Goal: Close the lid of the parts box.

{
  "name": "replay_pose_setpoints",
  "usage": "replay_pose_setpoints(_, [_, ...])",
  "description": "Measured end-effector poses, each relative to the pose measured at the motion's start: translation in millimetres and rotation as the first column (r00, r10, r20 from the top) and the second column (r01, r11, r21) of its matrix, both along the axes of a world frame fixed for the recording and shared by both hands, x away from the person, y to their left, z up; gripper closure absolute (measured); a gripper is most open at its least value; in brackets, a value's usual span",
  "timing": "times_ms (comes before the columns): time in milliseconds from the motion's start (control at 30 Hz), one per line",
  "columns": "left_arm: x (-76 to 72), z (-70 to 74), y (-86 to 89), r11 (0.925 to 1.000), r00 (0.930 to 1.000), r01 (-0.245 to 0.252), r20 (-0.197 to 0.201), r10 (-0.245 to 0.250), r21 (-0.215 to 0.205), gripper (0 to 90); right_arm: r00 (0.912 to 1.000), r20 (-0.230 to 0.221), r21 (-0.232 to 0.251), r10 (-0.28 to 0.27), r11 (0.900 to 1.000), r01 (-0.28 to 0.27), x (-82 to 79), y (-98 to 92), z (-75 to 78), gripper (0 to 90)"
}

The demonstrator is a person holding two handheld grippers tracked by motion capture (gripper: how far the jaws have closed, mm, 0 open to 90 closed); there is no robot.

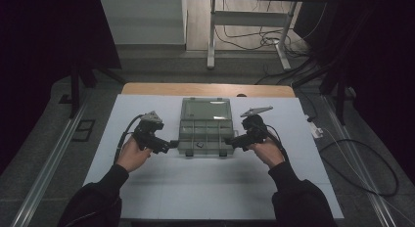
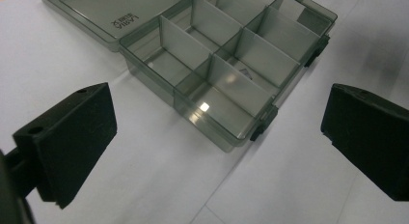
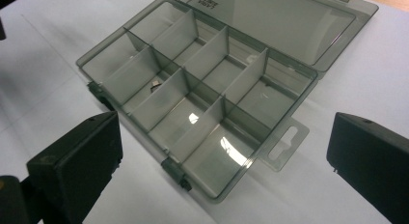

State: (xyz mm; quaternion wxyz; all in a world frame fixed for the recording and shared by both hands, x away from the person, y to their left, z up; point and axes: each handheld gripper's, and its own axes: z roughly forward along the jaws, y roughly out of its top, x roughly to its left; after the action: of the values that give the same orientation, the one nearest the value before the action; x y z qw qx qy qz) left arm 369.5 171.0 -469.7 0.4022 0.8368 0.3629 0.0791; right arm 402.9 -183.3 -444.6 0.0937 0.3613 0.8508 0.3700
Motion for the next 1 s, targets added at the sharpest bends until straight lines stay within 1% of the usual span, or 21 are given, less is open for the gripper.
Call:
replay_pose_setpoints(33, [0.0, 0.0, 0.0, 1.0, 1.0, 0.0, 0.0, 0.0, 0.0, 0.0, 1.0, 0.0, 0.0, 0.0, 1.0, 0.0, 0.0, 0.0, 0.0, 0.0])
replay_pose_setpoints(167, [6.1, -1.5, -3.4, 1.0, 1.0, -0.004, -0.002, 0.004, 0.001, 0.0, 0.9999, -0.014, -0.014, -0.01, 1.0, 0.009, 11.9, 5.1, -3.6, 0.0])
replay_pose_setpoints(333, [11.0, -1.1, -4.5, 0.9993, 0.9998, -0.018, 0.006, 0.018, 0.032, 0.0, 0.9996, -0.015, -0.024, -0.022, 0.999, 0.021, 21.4, 9.3, -7.0, 0.0])
replay_pose_setpoints(433, [15.1, -1.3, -3.4, 0.9993, 0.9997, -0.023, 0.011, 0.023, 0.029, 0.0, 0.9992, -0.016, -0.041, -0.036, 0.999, 0.035, 27.5, 10.7, -9.1, 0.0])
replay_pose_setpoints(533, [19.3, -3.1, -3.1, 0.9988, 0.9994, -0.032, 0.015, 0.031, 0.037, 0.0, 0.9987, -0.018, -0.053, -0.047, 0.998, 0.046, 34.3, 11.7, -10.1, 0.0])
replay_pose_setpoints(567, [21.3, -3.9, -3.0, 0.9986, 0.9994, -0.033, 0.012, 0.032, 0.041, 0.0, 0.9987, -0.017, -0.058, -0.048, 0.997, 0.047, 36.7, 12.0, -10.3, 0.0])
replay_pose_setpoints(667, [25.6, -4.9, -3.7, 0.9989, 0.9994, -0.036, 0.001, 0.036, 0.031, 0.0, 0.9984, -0.009, -0.056, -0.055, 0.997, 0.055, 43.1, 13.9, -10.4, 0.0])
replay_pose_setpoints(767, [30.3, -4.4, -4.7, 0.9985, 0.9994, -0.035, 0.005, 0.035, 0.043, 0.0, 0.9982, -0.019, -0.05, -0.056, 0.997, 0.055, 49.8, 16.4, -10.9, 0.0])
replay_pose_setpoints(833, [31.6, -4.2, -5.1, 0.9984, 0.9993, -0.038, 0.004, 0.038, 0.042, 0.0, 0.9978, -0.024, -0.05, -0.061, 0.997, 0.06, 52.6, 17.9, -10.8, 0.0])
replay_pose_setpoints(1000, [38.4, -4.2, -8.2, 0.9987, 0.9994, -0.032, -0.015, 0.033, 0.04, 0.0, 0.997, -0.023, -0.061, -0.074, 0.996, 0.072, 64.0, 22.5, -10.5, 0.0])
